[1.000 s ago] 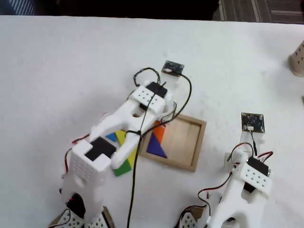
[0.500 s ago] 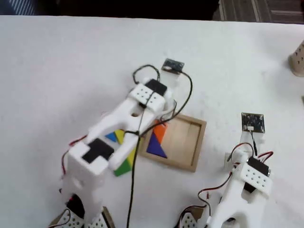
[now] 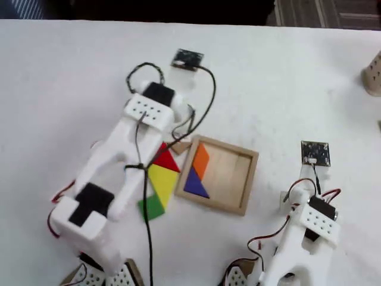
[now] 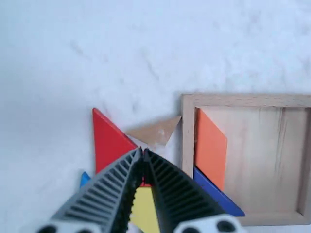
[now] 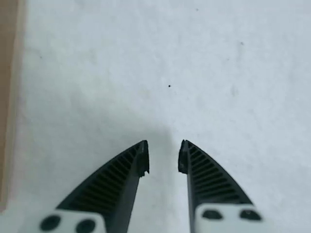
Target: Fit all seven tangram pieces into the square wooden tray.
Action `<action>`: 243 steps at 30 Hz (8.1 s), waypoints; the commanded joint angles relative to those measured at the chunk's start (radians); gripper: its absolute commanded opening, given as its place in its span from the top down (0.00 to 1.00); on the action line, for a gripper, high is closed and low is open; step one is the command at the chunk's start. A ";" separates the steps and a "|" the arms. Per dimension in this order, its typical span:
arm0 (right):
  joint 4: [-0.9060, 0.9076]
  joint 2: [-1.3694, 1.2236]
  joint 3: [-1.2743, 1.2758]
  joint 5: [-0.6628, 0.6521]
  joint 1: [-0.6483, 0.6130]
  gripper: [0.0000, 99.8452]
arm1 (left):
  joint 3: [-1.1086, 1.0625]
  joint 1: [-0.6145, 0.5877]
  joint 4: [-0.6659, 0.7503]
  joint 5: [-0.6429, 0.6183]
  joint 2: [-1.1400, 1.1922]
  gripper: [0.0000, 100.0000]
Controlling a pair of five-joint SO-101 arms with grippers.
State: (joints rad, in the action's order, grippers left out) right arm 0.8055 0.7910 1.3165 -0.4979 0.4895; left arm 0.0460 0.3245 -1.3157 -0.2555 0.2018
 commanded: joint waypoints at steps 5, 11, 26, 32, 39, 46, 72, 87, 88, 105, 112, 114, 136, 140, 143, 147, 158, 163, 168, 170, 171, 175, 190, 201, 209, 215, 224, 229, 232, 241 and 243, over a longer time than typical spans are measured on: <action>-0.012 0.025 -0.003 -0.012 -0.010 0.89 | -0.249 -0.139 0.117 0.110 -0.205 0.98; -0.012 0.025 -0.003 -0.011 -0.013 0.89 | -0.624 -0.291 0.348 0.238 -0.378 0.98; 0.079 0.033 -0.087 0.095 -0.114 0.89 | -0.825 -0.378 0.482 0.279 -0.417 0.98; 0.298 0.022 -0.361 0.150 -0.389 0.98 | -0.651 -0.542 0.480 0.235 -0.245 0.98; 0.226 0.021 -0.356 0.322 -0.792 0.98 | -0.566 -0.624 0.480 0.107 -0.160 0.98; -0.068 0.021 -0.149 0.379 -0.928 0.98 | -0.565 -0.622 0.480 0.107 -0.157 0.97; -0.174 -0.544 -0.407 0.373 -0.897 0.98 | -0.565 -0.618 0.482 0.107 -0.154 0.97; 0.130 -0.240 -0.434 0.374 -0.717 0.98 | -0.568 -0.618 0.499 0.107 -0.154 0.97; 0.133 -0.185 -0.408 0.377 -0.674 0.98 | -0.571 -0.618 0.509 0.107 -0.154 0.97; 0.002 -0.374 -0.338 0.436 -0.575 0.86 | -0.572 -0.618 0.509 0.107 -0.154 0.97; 0.051 -0.645 -0.519 0.434 -0.561 0.86 | -0.572 -0.618 0.509 0.107 -0.154 0.97; 0.074 -0.674 -0.548 0.433 -0.561 0.86 | -0.572 -0.618 0.508 0.107 -0.154 0.97; 0.062 -0.780 -0.683 -0.054 -0.415 0.98 | -0.574 -0.618 0.506 0.107 -0.154 0.97; 0.159 -0.780 -0.684 -0.054 -0.406 0.91 | -0.574 -0.618 0.508 0.109 -0.154 0.97; 0.197 -0.780 -0.684 -0.054 -0.409 0.81 | -0.571 -0.618 0.509 0.109 -0.154 0.97; 0.202 -0.780 -0.709 -0.040 -0.403 0.78 | -0.566 -0.616 0.509 0.109 -0.157 0.97; 0.321 -0.779 -0.792 0.095 -0.407 0.79 | -0.575 -0.595 0.486 0.110 -0.162 0.76; 0.311 -0.694 -0.724 0.097 -0.409 0.83 | -0.575 -0.593 0.486 0.112 -0.163 0.76; 0.223 -0.456 -0.516 0.152 -0.435 0.78 | -0.572 -0.562 0.457 0.203 -0.165 0.76; 0.193 -0.366 -0.448 0.153 -0.429 0.78 | -0.580 -0.556 0.451 0.216 -0.186 0.76; 0.177 -0.331 -0.416 0.153 -0.427 0.78 | -0.601 -0.553 0.454 0.216 -0.205 0.76; 0.119 -0.303 -0.353 0.155 -0.394 0.78 | -0.695 -0.493 0.460 0.216 -0.298 0.76; 0.124 -0.596 -0.505 0.144 -0.354 0.78 | -0.881 -0.340 0.439 0.299 -0.461 0.76; 0.122 -0.613 -0.509 0.144 -0.354 0.78 | -0.890 -0.326 0.400 0.342 -0.441 0.76; 0.119 -0.616 -0.509 0.144 -0.357 0.78 | -0.767 -0.346 0.351 0.232 -0.288 0.76; 0.119 -0.616 -0.509 0.144 -0.357 0.78 | -0.700 -0.343 0.345 0.227 -0.225 0.76; 0.120 -0.616 -0.509 0.143 -0.355 0.78 | -0.697 -0.337 0.430 0.227 -0.219 0.76; 0.120 -0.616 -0.509 0.143 -0.354 0.78 | -0.698 -0.302 0.430 0.233 -0.217 0.83; 0.120 -0.616 -0.509 0.143 -0.354 0.78 | -0.700 -0.237 0.427 0.236 -0.217 0.94; 0.119 -0.616 -0.509 0.143 -0.352 0.78 | -0.723 -0.182 0.396 0.236 -0.223 0.98; 0.119 -0.616 -0.509 0.143 -0.352 0.78 | -0.723 -0.197 0.396 0.236 -0.223 0.98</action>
State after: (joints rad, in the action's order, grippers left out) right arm 0.9268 0.1849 0.8424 -0.3537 0.1243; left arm -0.6828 0.1358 -0.8984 -0.0176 -0.0207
